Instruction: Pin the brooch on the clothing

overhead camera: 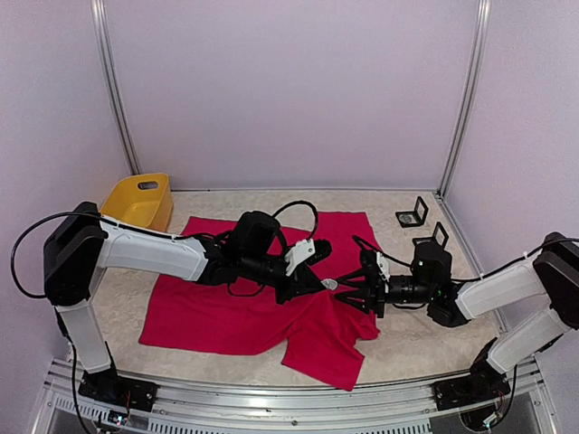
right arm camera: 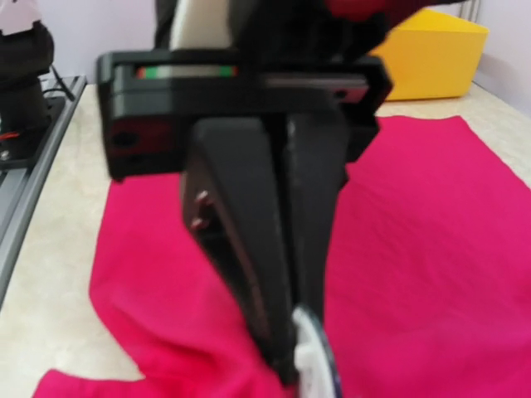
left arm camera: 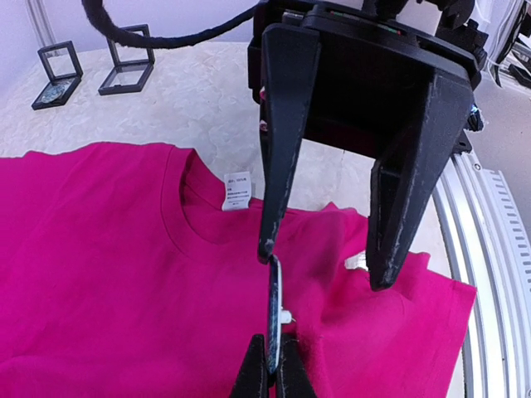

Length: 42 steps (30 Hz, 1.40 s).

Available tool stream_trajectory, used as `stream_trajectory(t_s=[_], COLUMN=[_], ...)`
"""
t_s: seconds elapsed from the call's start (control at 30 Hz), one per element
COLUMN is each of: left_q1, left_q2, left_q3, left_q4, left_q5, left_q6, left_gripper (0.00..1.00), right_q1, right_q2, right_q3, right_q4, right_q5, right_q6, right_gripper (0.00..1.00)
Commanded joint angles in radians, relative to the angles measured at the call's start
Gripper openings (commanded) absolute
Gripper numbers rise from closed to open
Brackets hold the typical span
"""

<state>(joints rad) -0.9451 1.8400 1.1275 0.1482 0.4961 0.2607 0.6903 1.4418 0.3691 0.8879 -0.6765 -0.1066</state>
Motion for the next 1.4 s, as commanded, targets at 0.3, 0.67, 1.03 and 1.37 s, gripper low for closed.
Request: stream_trajectory(t_s=[0.3,0.67,1.03,1.37], left_q1=[-0.011,-0.017,-0.024,-0.023], left_q2=[-0.080,-0.092,-0.111,-0.101], left_q3=[0.067,0.081,0.077,0.083], left_q4=[-0.079,-0.119,-0.132,-0.135], left_q5=[0.010,0.048,0.017,0.005], left_q6=[0.049,0.058,0.063,0.061], left_gripper=[0.00,0.00,0.00,0.00], right_q1=[-0.009,-0.048,-0.080,0.017], right_q2=[0.113,0.125,0.059,-0.106], right_q3=[0.016,0.005,0.087,0.017], right_q4=[-0.055,-0.110,-0.306,-0.092], right_q5=[0.039,0.035,-0.015,0.117], right_q6=[0.008,0.056,0.055,0.032], right_gripper=[0.07,0.00,0.25,0.63])
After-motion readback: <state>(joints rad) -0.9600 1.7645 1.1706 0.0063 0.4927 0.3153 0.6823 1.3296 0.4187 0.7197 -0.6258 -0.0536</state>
